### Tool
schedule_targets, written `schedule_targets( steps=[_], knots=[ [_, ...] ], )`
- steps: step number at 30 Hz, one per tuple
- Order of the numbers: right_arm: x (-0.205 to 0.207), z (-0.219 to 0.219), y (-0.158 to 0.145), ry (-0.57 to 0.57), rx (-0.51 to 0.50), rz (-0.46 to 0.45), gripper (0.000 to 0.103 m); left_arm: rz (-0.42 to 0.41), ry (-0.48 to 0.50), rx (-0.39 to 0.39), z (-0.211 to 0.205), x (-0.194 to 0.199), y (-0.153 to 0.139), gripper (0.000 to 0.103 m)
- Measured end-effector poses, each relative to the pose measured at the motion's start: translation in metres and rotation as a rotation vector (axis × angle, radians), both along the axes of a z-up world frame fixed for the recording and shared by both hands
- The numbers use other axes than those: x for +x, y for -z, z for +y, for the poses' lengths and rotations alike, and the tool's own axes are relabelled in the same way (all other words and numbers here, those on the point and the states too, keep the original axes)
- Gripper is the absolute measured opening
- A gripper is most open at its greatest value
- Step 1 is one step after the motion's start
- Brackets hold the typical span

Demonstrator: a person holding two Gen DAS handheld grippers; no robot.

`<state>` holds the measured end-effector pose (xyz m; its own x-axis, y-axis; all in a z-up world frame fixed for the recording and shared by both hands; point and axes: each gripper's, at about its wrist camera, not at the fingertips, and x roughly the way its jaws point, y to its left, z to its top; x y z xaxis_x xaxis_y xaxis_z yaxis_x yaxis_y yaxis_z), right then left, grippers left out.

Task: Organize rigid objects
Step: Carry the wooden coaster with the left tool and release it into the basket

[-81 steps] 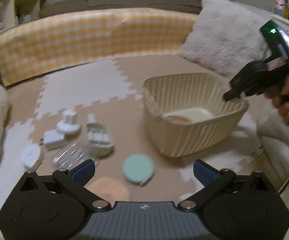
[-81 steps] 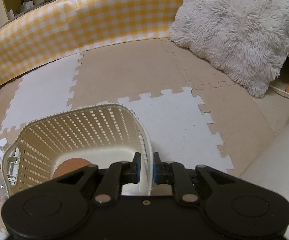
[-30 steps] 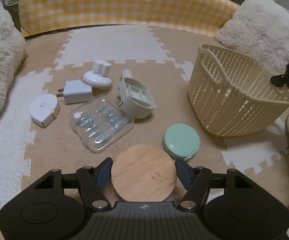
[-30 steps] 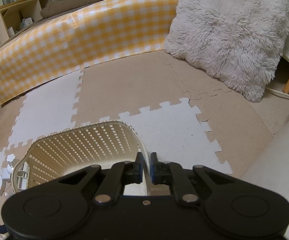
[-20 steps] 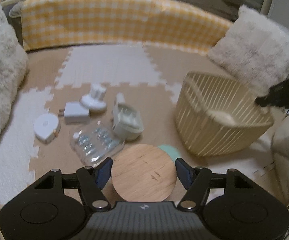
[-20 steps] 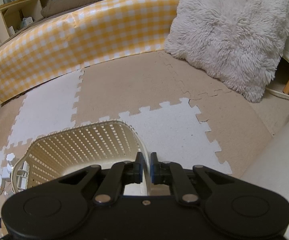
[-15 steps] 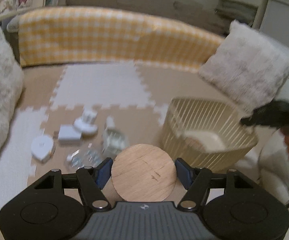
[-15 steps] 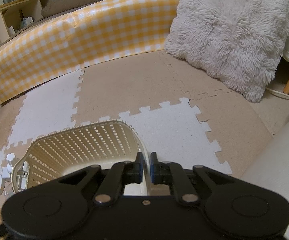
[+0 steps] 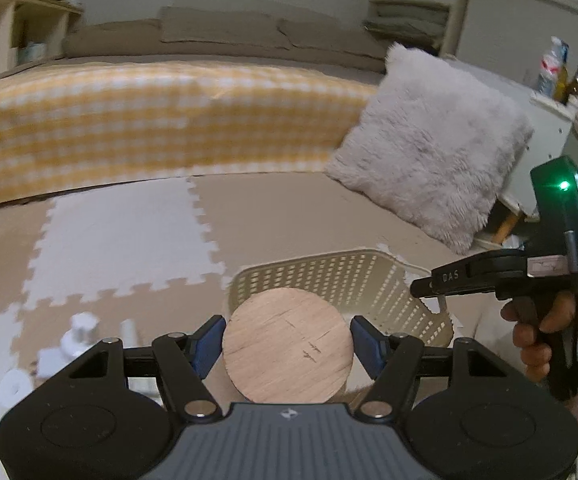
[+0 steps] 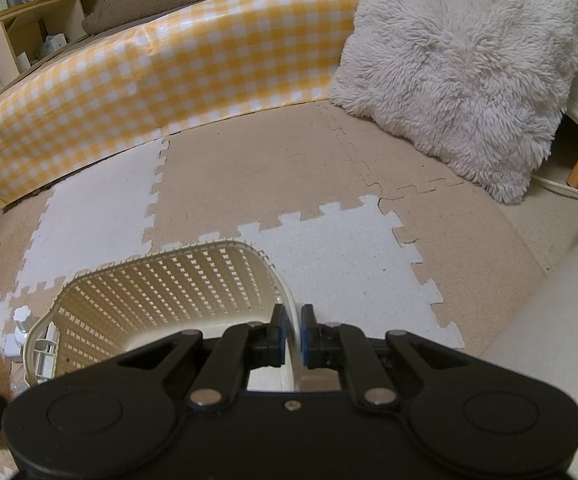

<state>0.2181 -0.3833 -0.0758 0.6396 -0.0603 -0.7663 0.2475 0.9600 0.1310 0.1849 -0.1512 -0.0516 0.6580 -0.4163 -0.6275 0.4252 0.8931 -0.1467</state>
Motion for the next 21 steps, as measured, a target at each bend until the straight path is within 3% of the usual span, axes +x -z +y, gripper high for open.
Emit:
schedule_targets(
  steps=[8,12,21],
  knots=[
    [0.000,0.000,0.001,0.001,0.005,-0.001,0.007,0.091,0.029,-0.015,-0.038,0.042,0.011,0.068],
    [-0.001,-0.002,0.001,0.003,0.022,0.000,0.007,0.094,0.065,0.039,-0.061,0.054,0.019,0.068],
    [-0.002,-0.005,0.000,0.003,0.055,0.000,0.007,0.215,0.037,0.028,-0.085,0.083,0.045,0.069]
  ],
)
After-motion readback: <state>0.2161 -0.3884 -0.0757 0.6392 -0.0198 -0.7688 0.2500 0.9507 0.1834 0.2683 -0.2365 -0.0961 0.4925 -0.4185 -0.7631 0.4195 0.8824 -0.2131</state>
